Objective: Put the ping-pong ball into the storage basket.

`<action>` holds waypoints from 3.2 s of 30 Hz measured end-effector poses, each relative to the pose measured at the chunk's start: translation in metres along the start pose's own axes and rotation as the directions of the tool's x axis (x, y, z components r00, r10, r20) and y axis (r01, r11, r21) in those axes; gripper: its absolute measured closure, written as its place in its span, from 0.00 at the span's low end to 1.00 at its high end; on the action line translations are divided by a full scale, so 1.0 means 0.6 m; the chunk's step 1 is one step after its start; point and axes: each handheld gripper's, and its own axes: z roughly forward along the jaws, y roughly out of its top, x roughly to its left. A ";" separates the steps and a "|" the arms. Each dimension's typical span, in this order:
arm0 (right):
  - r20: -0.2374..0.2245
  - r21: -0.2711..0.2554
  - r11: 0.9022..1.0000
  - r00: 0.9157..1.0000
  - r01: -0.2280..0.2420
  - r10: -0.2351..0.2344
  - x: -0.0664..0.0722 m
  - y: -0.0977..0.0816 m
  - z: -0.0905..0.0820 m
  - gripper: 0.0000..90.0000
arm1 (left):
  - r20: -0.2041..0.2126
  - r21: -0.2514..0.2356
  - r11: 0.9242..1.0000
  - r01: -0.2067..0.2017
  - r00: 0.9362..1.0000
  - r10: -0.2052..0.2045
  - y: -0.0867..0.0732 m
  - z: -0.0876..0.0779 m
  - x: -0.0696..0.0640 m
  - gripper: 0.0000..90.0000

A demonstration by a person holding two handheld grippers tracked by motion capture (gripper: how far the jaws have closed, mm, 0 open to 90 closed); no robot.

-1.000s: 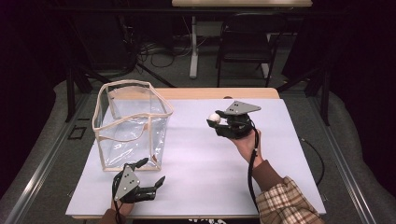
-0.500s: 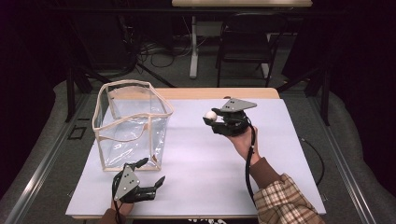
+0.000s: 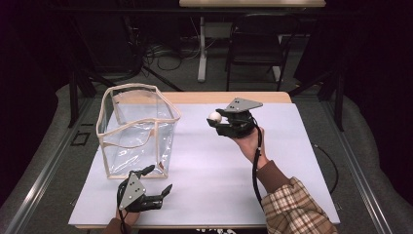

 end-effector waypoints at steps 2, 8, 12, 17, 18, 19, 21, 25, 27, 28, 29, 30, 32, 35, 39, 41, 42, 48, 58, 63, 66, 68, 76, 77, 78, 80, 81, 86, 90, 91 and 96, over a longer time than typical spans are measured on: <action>-0.003 0.002 1.000 1.000 0.003 -0.003 0.000 0.003 0.002 0.57 | 0.000 0.000 1.000 -0.002 1.000 0.002 0.000 0.000 0.000 0.18; -0.012 0.001 1.000 1.000 0.000 0.000 0.001 0.012 0.010 0.57 | -0.003 -0.003 1.000 0.000 1.000 0.000 0.000 -0.001 0.000 0.18; -0.016 -0.001 1.000 1.000 0.006 -0.006 0.003 0.018 0.014 0.57 | -0.001 -0.002 1.000 -0.001 1.000 0.001 0.000 0.000 0.000 0.18; -0.022 -0.001 1.000 1.000 0.016 -0.016 0.006 0.026 0.019 0.57 | -0.003 -0.004 1.000 -0.001 1.000 0.001 0.000 -0.001 0.000 0.18; -0.022 -0.001 1.000 1.000 0.015 -0.015 0.007 0.027 0.020 0.57 | -0.003 -0.005 1.000 -0.001 1.000 0.001 0.000 -0.001 0.000 0.18; -0.023 -0.001 1.000 1.000 0.017 -0.017 0.007 0.028 0.021 0.57 | -0.002 -0.005 1.000 -0.001 1.000 0.001 0.000 -0.001 0.000 0.18; -0.025 0.000 1.000 1.000 0.016 -0.016 0.008 0.031 0.022 0.57 | -0.001 -0.004 1.000 -0.002 1.000 0.002 0.000 -0.001 0.000 0.18; -0.024 -0.002 1.000 1.000 0.020 -0.020 0.009 0.035 0.026 0.57 | -0.001 -0.006 1.000 -0.002 1.000 0.002 0.000 -0.002 0.000 0.18; -0.026 0.001 1.000 1.000 0.017 -0.017 0.009 0.037 0.028 0.57 | -0.001 -0.006 1.000 -0.002 1.000 0.002 0.000 -0.002 0.001 0.18; -0.026 0.000 1.000 0.999 0.019 -0.019 0.009 0.038 0.029 0.57 | -0.001 -0.005 1.000 -0.002 1.000 0.002 0.000 -0.001 0.001 0.18; -0.027 0.001 1.000 0.999 0.021 -0.020 0.010 0.039 0.030 0.57 | -0.001 -0.005 1.000 -0.002 1.000 0.002 0.000 -0.001 0.001 0.18; -0.028 0.000 1.000 0.999 0.021 -0.021 0.010 0.039 0.032 0.57 | -0.001 -0.005 1.000 -0.003 1.000 0.003 0.000 -0.001 0.001 0.18; -0.030 -0.001 1.000 0.999 0.020 -0.020 0.010 0.041 0.034 0.57 | -0.002 -0.006 1.000 -0.002 1.000 0.002 0.000 -0.001 0.001 0.18; -0.031 0.001 1.000 0.999 0.021 -0.021 0.010 0.043 0.037 0.57 | -0.002 -0.005 1.000 -0.002 1.000 0.002 0.000 -0.001 0.000 0.18; -0.032 0.001 1.000 0.999 0.018 -0.018 0.010 0.045 0.039 0.57 | -0.001 -0.005 1.000 -0.001 1.000 0.001 0.000 -0.001 0.000 0.18; -0.032 0.001 1.000 0.999 0.018 -0.018 0.010 0.047 0.040 0.57 | -0.001 -0.005 1.000 -0.001 1.000 0.001 0.000 -0.001 0.000 0.18; -0.031 0.001 1.000 0.999 0.020 -0.019 0.010 0.048 0.040 0.57 | -0.001 -0.005 1.000 -0.002 1.000 0.002 0.000 -0.001 0.000 0.18; -0.030 -0.002 1.000 0.999 0.021 -0.021 0.010 0.057 0.044 0.57 | -0.001 -0.005 1.000 -0.002 1.000 0.002 0.000 -0.001 0.000 0.18; -0.031 -0.004 1.000 0.999 0.024 -0.025 0.009 0.064 0.047 0.57 | -0.001 -0.006 1.000 -0.002 1.000 0.002 0.000 -0.001 0.000 0.18; -0.031 -0.005 1.000 0.999 0.030 -0.030 0.011 0.070 0.051 0.57 | 0.000 -0.005 1.000 -0.002 1.000 0.002 0.000 -0.001 0.000 0.18; -0.032 -0.003 0.999 0.999 0.033 -0.033 0.012 0.072 0.053 0.57 | -0.001 -0.006 1.000 -0.001 1.000 0.001 0.000 0.000 0.000 0.18; -0.032 -0.004 0.999 0.999 0.033 -0.033 0.011 0.074 0.054 0.57 | -0.001 -0.006 1.000 -0.001 1.000 0.001 0.000 0.000 0.000 0.18; -0.034 -0.005 0.999 0.999 0.036 -0.036 0.012 0.081 0.058 0.57 | -0.001 -0.006 1.000 0.000 1.000 0.000 0.000 0.000 0.000 0.18; -0.034 -0.007 0.999 0.999 0.036 -0.037 0.012 0.082 0.059 0.57 | -0.001 -0.006 1.000 0.000 1.000 0.000 0.000 0.000 0.000 0.18; -0.035 -0.007 0.999 0.999 0.034 -0.034 0.013 0.083 0.059 0.57 | -0.001 -0.006 1.000 0.000 1.000 0.000 0.000 0.000 0.000 0.18; -0.035 -0.005 0.999 0.999 0.037 -0.037 0.013 0.086 0.061 0.57 | -0.002 -0.008 1.000 0.000 1.000 0.000 0.000 0.000 0.000 0.18; -0.036 -0.005 0.999 0.999 0.039 -0.039 0.014 0.087 0.061 0.57 | -0.001 -0.008 1.000 0.000 1.000 0.000 0.000 0.000 0.000 0.18; -0.035 0.002 0.999 0.998 0.050 -0.049 0.017 0.089 0.065 0.57 | 0.000 -0.006 1.000 -0.001 1.000 0.001 0.000 0.000 0.000 0.18; -0.038 0.004 0.999 0.998 0.050 -0.050 0.017 0.091 0.068 0.57 | 0.000 -0.005 1.000 -0.001 1.000 0.001 0.000 0.000 0.000 0.18; -0.037 0.005 0.999 0.998 0.051 -0.051 0.017 0.092 0.069 0.57 | 0.000 -0.006 1.000 -0.001 1.000 0.001 0.000 0.000 0.000 0.18; -0.041 0.006 0.999 0.998 0.051 -0.051 0.018 0.098 0.073 0.57 | -0.001 -0.005 1.000 -0.001 1.000 0.001 0.000 0.000 0.000 0.18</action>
